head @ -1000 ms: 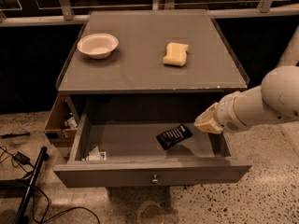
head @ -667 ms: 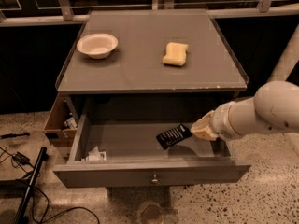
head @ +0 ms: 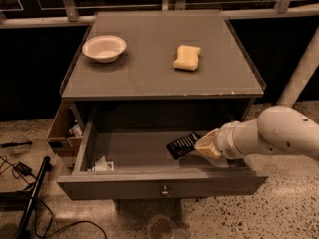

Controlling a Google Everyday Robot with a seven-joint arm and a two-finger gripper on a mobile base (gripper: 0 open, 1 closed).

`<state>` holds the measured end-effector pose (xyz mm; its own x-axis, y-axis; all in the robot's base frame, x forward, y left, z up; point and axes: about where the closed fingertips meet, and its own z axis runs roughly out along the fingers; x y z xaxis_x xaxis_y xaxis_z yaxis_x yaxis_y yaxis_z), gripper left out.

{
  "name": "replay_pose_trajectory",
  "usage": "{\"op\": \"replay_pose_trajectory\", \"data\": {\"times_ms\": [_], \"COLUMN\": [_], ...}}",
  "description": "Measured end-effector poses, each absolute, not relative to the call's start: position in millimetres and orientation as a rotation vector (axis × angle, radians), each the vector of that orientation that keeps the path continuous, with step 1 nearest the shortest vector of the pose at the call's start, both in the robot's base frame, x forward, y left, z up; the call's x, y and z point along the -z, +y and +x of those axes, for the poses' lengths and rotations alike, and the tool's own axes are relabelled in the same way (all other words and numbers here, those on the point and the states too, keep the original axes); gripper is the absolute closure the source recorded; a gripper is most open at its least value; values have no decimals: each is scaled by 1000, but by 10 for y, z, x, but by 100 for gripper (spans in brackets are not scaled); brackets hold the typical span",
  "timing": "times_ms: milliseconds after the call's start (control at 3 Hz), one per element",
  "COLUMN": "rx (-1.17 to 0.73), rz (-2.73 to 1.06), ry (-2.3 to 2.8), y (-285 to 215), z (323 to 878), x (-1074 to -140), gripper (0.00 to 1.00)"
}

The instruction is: Pick rxbar chocolate from top drawer and place on counter

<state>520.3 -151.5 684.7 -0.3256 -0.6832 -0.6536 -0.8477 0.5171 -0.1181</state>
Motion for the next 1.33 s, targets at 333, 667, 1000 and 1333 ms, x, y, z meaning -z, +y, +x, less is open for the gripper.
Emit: {"op": "replay_pose_trajectory", "data": {"times_ms": [333,667,1000,1333], "rx": [-351,-371,-382,-383], "rz": [-1256,-1268,-1282,-1292], "ry": [2087,2073,2060,2049], "y": [-1438,-1381,-1324,-1278], "z": [5250,5290,5349,5414], "x": [-6693,-6594,-6538,-6505], "gripper": [59,36,13,9]}}
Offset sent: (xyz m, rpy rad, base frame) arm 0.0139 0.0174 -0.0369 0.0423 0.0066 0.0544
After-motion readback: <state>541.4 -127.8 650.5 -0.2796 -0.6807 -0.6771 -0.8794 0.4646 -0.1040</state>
